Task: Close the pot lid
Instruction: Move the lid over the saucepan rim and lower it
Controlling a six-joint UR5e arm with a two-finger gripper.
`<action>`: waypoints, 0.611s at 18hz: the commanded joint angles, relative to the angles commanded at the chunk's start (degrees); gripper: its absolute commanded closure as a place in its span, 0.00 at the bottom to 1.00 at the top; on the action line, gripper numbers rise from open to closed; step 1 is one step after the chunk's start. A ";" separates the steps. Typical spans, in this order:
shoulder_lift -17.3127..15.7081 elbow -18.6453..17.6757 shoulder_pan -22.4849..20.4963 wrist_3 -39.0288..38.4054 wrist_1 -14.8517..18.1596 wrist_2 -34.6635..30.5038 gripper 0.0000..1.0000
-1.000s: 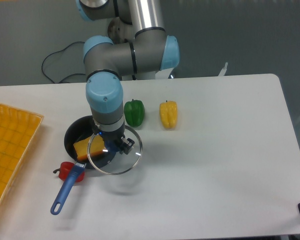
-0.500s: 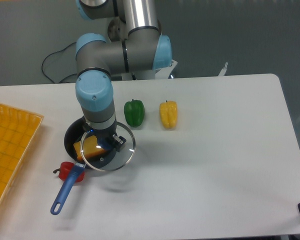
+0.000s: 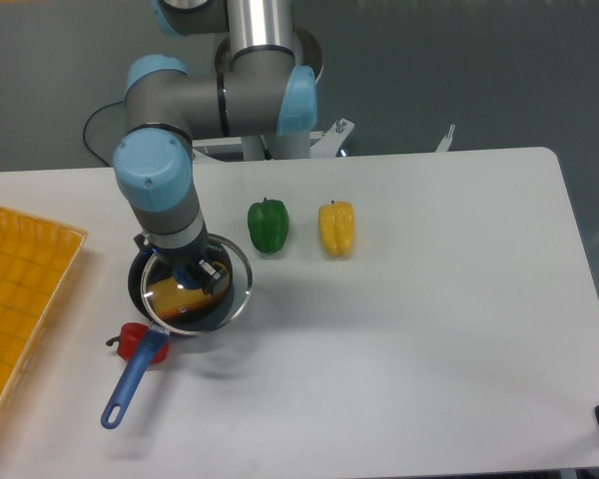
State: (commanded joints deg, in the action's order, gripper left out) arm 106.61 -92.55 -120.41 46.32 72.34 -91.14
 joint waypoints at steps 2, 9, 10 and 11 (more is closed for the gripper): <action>-0.44 -0.61 0.18 0.00 -0.18 0.00 0.43; -2.20 -4.65 0.53 -2.90 -4.03 0.09 0.43; -2.20 -5.27 0.97 -2.99 -5.26 0.00 0.43; -2.20 -5.71 1.32 -2.90 -5.88 0.00 0.43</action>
State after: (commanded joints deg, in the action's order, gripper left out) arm 104.41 -98.26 -119.10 43.42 66.45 -91.14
